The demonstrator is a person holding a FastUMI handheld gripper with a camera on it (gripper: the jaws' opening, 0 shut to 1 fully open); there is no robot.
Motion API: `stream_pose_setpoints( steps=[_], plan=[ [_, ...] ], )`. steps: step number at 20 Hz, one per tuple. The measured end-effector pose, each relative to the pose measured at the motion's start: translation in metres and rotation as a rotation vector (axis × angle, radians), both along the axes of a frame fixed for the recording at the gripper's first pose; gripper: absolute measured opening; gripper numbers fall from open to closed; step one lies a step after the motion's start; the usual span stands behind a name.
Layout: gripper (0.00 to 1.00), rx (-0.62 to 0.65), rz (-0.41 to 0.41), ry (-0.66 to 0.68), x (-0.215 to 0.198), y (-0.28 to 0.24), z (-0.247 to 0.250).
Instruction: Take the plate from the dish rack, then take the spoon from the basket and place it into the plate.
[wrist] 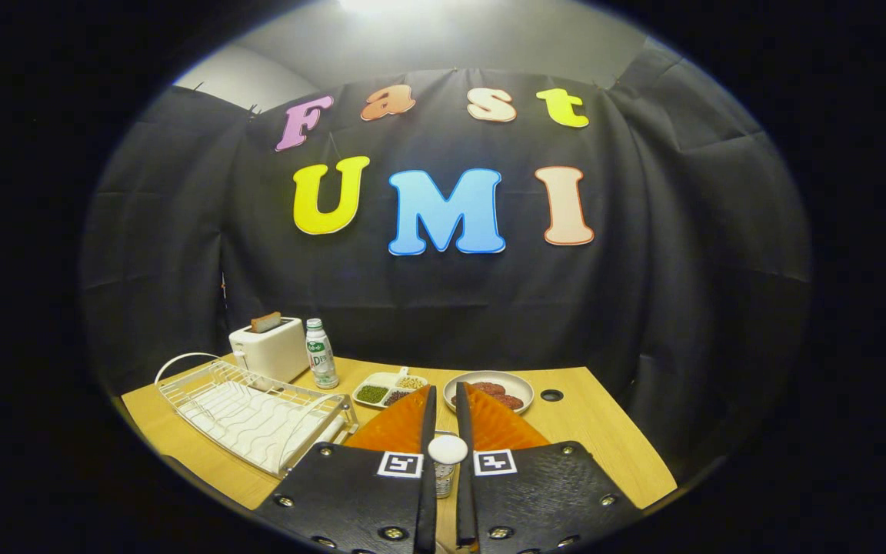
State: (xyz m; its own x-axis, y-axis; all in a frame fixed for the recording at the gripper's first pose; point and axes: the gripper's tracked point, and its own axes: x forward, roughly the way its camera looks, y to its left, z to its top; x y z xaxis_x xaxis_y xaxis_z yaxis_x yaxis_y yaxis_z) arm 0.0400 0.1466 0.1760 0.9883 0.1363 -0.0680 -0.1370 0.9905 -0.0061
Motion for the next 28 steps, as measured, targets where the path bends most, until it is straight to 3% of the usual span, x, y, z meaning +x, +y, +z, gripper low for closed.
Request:
stream_pose_setpoints(
  steps=[9,19,28],
  plan=[
    [0.1,-0.023,-0.004,0.055,-0.045,0.001,0.021],
    [0.1,-0.053,0.023,0.186,-0.08,0.021,-0.013],
    [0.1,-0.092,0.088,0.255,-0.087,0.055,-0.039]
  ],
)
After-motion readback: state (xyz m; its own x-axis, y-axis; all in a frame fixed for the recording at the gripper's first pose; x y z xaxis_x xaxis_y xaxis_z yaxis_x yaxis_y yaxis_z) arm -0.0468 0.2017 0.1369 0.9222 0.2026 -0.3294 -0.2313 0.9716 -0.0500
